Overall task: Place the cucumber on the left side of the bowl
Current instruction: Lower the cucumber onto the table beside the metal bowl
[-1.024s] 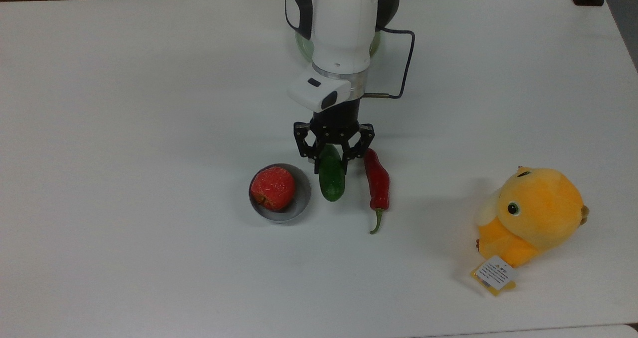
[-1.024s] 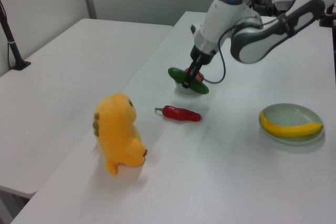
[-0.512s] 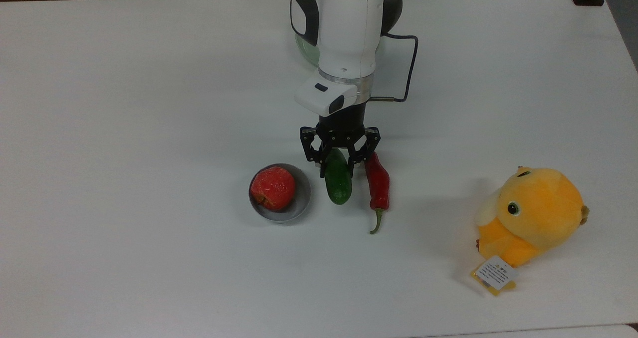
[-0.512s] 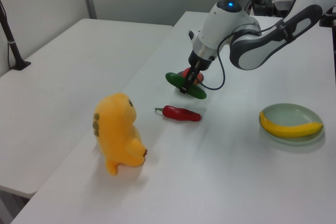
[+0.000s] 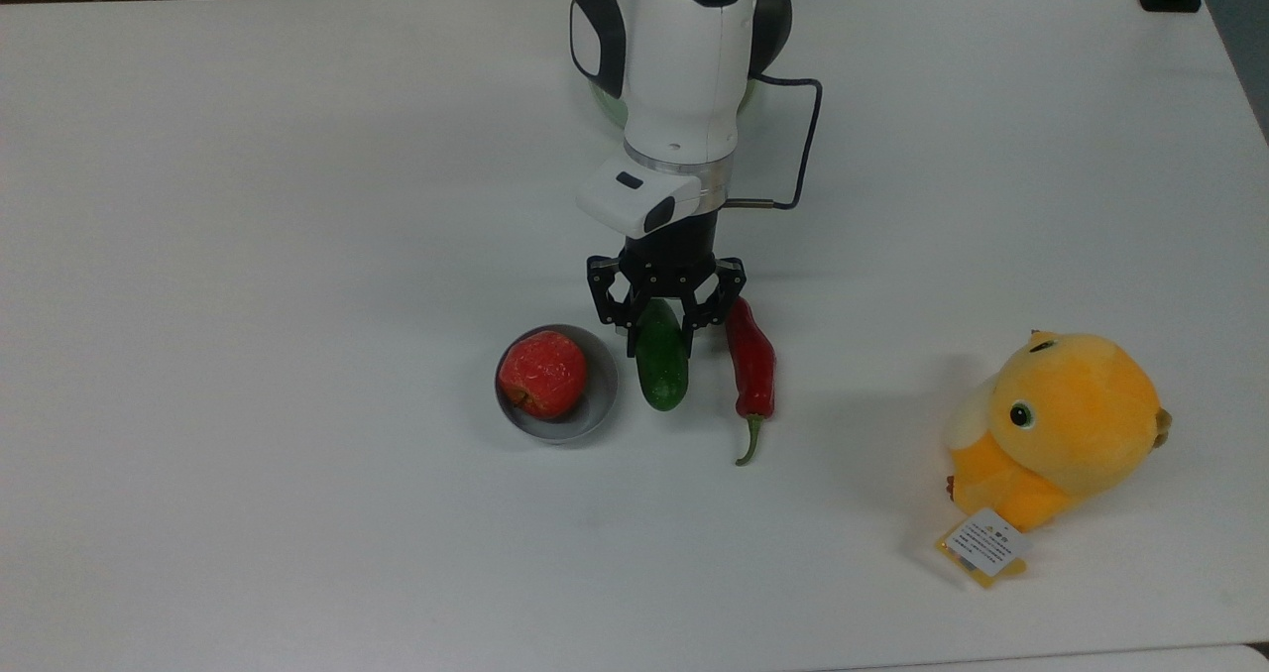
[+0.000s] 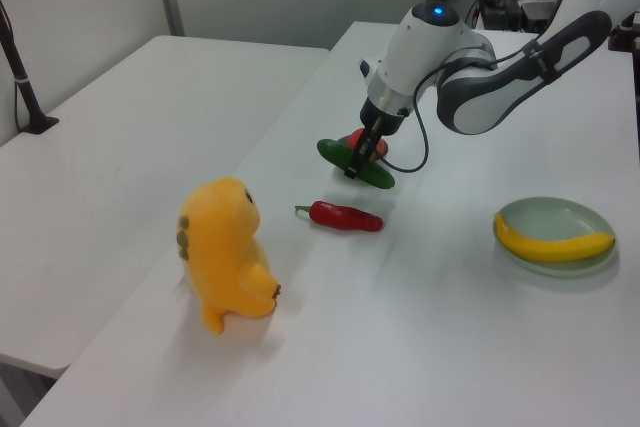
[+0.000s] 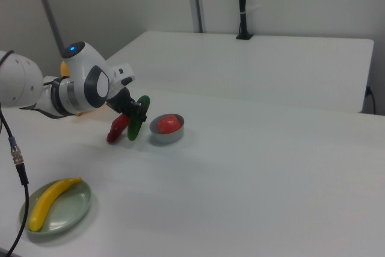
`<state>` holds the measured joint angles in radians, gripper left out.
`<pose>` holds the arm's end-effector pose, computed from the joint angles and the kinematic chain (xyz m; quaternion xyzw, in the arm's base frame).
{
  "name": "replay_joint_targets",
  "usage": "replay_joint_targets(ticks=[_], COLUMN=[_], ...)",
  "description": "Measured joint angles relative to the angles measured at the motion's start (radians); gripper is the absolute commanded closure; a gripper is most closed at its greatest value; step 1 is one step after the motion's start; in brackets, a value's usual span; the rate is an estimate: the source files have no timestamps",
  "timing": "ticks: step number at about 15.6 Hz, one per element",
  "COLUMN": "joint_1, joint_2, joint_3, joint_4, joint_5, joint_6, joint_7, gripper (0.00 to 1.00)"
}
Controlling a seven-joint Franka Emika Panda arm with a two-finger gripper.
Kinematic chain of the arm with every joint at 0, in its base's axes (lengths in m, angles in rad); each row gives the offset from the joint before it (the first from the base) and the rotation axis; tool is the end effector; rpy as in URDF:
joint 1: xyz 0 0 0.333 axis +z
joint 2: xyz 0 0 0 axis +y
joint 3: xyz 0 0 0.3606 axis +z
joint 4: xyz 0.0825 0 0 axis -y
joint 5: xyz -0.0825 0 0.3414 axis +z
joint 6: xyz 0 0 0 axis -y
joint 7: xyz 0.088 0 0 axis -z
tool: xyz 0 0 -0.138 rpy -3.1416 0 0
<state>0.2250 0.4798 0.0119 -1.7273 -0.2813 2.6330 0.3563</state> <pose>0.6803 0.1657 0.3887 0.9726 0.0461 0.2267 0.0249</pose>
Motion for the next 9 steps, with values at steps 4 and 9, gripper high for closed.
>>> replay_joint_targets(ticks=[4,9], joint_1=[-0.004,-0.004], joint_2=[0.001,0.001], joint_3=[-0.001,-0.001], joint_4=[0.0,0.0], joint_5=[0.0,0.0], joint_6=[0.0,0.0], joint_7=[0.0,0.0], gripper=[0.0,0.0])
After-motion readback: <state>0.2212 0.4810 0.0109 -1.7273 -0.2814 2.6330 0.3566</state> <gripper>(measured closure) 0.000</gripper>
